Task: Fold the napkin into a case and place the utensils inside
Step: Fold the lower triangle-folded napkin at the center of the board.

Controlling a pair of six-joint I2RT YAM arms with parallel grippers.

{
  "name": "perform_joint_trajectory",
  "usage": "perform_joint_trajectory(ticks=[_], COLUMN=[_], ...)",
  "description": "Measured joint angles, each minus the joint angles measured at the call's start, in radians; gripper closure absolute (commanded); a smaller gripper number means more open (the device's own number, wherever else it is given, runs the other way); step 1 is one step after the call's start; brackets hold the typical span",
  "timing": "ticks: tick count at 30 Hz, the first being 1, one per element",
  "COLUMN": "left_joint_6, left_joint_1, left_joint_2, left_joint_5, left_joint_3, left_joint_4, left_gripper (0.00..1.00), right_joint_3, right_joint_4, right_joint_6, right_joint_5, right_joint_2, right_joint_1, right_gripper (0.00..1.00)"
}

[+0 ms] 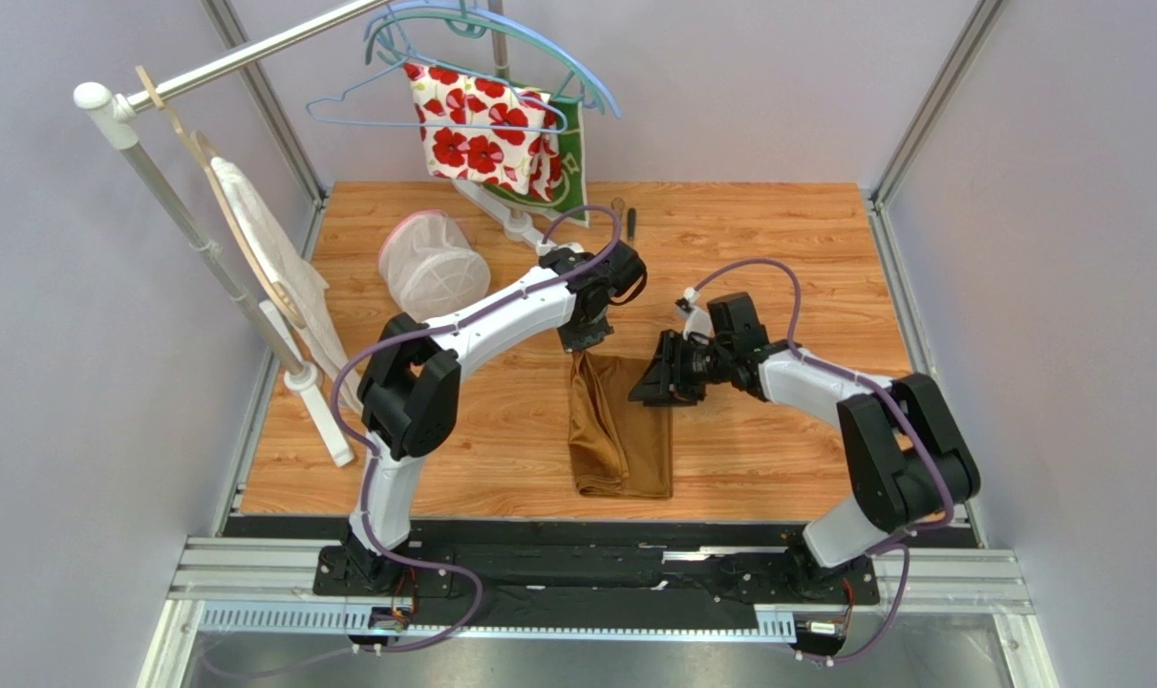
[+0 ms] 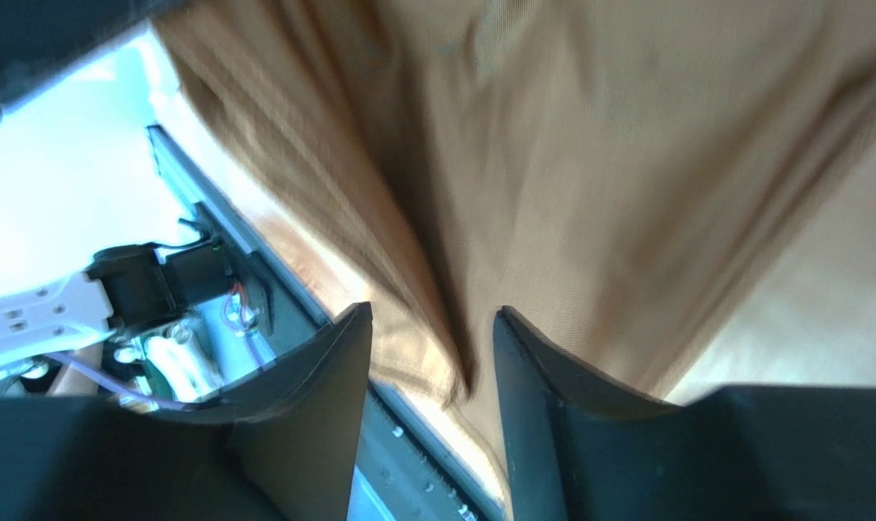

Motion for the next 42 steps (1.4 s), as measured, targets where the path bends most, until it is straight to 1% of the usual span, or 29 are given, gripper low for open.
perform_joint_trajectory(ticks=[6, 8, 14, 17, 26, 35, 42], left_joint_6=[0.027, 0.039, 0.075, 0.097, 0.166, 0.224, 0.243], left_joint_1=[-0.006, -0.01, -0.014, -0.015, -0.019, -0.027, -0.033], left_joint_2=[0.024, 0.032, 0.06, 0.073, 0.118, 0.142, 0.142], left_joint_5=[-0.013, -0.016, -0.016, -0.009, 0.042, 0.12, 0.175], left_joint_3=[0.018, 0.02, 0.046, 0.069, 0.146, 0.154, 0.145], left_joint_4=[-0.012, -0.016, -0.023, -0.023, -0.024, 0.015, 0.085], left_gripper=[1.0, 1.0, 1.0, 1.0, 1.0, 1.0, 1.0], right_joint_3=[0.131, 0.167, 0.248, 0.293, 0.362, 0.409, 0.417], right_joint_4=[-0.026, -0.03, -0.027, -0.027, -0.029, -0.043, -0.062], right_joint_6=[-0.048, -0.065, -0.089, -0.098, -0.115, -0.116, -0.116], right_joint_5=[0.021, 0.025, 0.006, -0.003, -0.005, -0.026, -0.022], right_joint_2=[0.143, 0.182, 0.286, 0.34, 0.446, 0.483, 0.483], right_joint_1=[0.002, 0.002, 0.003, 0.003, 0.003, 0.004, 0.004], right_gripper=[0.85, 0.9, 0.98, 1.0, 1.0, 1.0, 1.0])
